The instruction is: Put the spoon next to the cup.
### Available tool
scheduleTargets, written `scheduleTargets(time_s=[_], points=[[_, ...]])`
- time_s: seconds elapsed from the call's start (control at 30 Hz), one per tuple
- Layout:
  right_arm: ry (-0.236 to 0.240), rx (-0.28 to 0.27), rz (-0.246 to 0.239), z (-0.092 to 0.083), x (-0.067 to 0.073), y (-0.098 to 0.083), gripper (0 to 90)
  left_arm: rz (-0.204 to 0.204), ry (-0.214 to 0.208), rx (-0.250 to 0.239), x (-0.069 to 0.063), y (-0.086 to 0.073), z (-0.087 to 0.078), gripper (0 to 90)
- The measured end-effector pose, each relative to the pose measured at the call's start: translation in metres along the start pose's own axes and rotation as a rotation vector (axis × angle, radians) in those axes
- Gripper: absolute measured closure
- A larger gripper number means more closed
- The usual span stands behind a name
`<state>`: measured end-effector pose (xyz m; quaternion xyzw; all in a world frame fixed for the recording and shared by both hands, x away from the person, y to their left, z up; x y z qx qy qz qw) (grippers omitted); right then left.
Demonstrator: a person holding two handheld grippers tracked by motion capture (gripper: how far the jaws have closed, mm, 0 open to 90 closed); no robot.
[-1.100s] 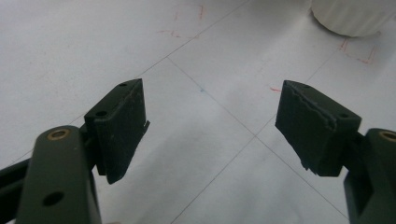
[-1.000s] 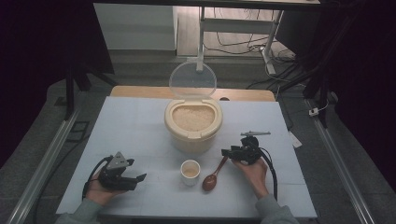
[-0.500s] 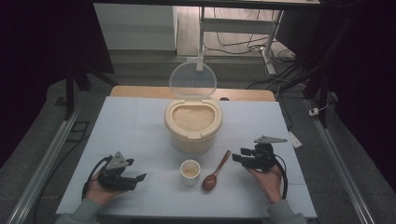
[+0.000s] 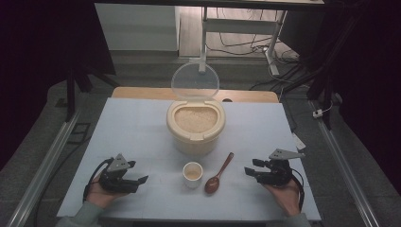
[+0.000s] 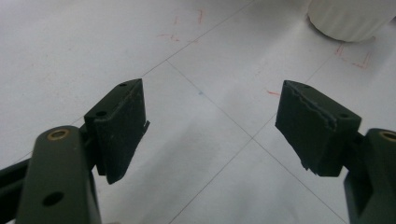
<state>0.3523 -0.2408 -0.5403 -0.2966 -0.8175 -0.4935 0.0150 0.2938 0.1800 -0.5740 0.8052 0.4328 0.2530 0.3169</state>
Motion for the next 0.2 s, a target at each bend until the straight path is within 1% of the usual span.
scheduleTargets(time_s=[0.03, 0.2], points=[[-0.009, 0.01, -0.007, -0.0017, -0.0004, -0.0019, 43.4, 0.0, 0.0, -0.001, 0.0001, 0.0, -0.0003, 24.2], [-0.005, 0.013, -0.022, -0.0048, 0.0007, -0.0058, 43.3, -0.002, -0.002, -0.005, 0.0002, 0.0007, -0.0011, 24.2]])
Point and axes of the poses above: each handheld gripper's, and its own axes: z roughly forward along the jaws, y roughly out of its top, x roughly to its left, the point moved 8 cm from there along z, roughly forward along the jaws, and after that the axes turned 15 degrees about y, right-handed, at the moved point
